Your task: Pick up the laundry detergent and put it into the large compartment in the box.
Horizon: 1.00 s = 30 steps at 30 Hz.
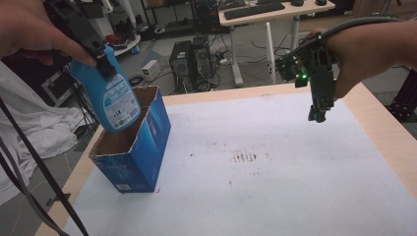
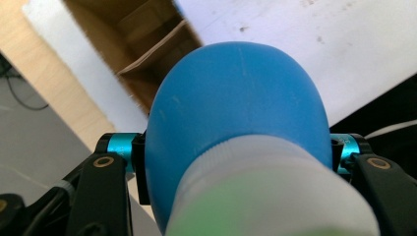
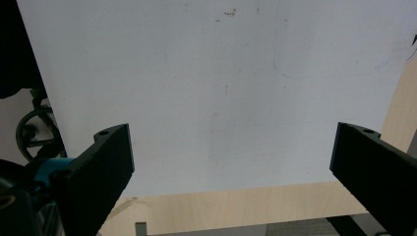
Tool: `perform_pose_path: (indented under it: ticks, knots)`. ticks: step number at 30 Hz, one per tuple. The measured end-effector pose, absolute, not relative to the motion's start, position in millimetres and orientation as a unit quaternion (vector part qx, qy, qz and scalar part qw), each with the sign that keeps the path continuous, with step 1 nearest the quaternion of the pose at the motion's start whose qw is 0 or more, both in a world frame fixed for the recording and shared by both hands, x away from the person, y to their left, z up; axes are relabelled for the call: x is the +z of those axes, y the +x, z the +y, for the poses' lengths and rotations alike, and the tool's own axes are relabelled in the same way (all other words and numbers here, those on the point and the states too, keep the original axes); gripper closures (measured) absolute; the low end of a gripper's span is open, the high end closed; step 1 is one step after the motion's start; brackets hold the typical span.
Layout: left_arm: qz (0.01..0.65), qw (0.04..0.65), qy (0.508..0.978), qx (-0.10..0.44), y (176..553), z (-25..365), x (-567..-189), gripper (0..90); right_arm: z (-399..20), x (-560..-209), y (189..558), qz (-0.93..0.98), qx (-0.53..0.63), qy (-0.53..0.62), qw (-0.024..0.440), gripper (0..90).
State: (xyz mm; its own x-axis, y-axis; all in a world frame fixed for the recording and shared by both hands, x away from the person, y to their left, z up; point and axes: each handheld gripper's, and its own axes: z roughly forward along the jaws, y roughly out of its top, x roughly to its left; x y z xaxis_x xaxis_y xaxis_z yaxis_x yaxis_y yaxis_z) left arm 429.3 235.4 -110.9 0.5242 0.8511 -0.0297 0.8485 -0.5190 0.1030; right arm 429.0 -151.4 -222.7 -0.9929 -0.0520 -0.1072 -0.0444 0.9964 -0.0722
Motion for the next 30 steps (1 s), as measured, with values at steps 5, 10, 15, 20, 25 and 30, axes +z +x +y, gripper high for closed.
perform_pose_path:
  ticks: [5,10,15,20,25,30]
  knots:
    - [0.496,0.048,0.867,0.003,435,244,-123,39.5,-151,-224,430,0.998,-0.04,-0.017,0.053,1.9]
    - [0.5,0.045,0.865,-0.002,440,249,-142,39.5,-151,-224,430,0.998,-0.039,-0.019,0.055,1.9]
    - [0.497,0.032,0.867,-0.008,443,249,-164,39.5,-153,-223,430,0.997,-0.042,-0.016,0.057,1.9]
    - [0.477,0.025,0.878,-0.012,443,246,-187,39.5,-152,-224,430,0.997,-0.039,-0.015,0.059,1.9]
    - [0.453,0.021,0.891,-0.017,443,245,-210,39.5,-149,-226,429,0.997,-0.044,-0.016,0.057,1.9]
    - [0.435,0.014,0.9,-0.024,444,246,-235,39.5,-147,-227,429,0.997,-0.045,-0.019,0.057,1.9]
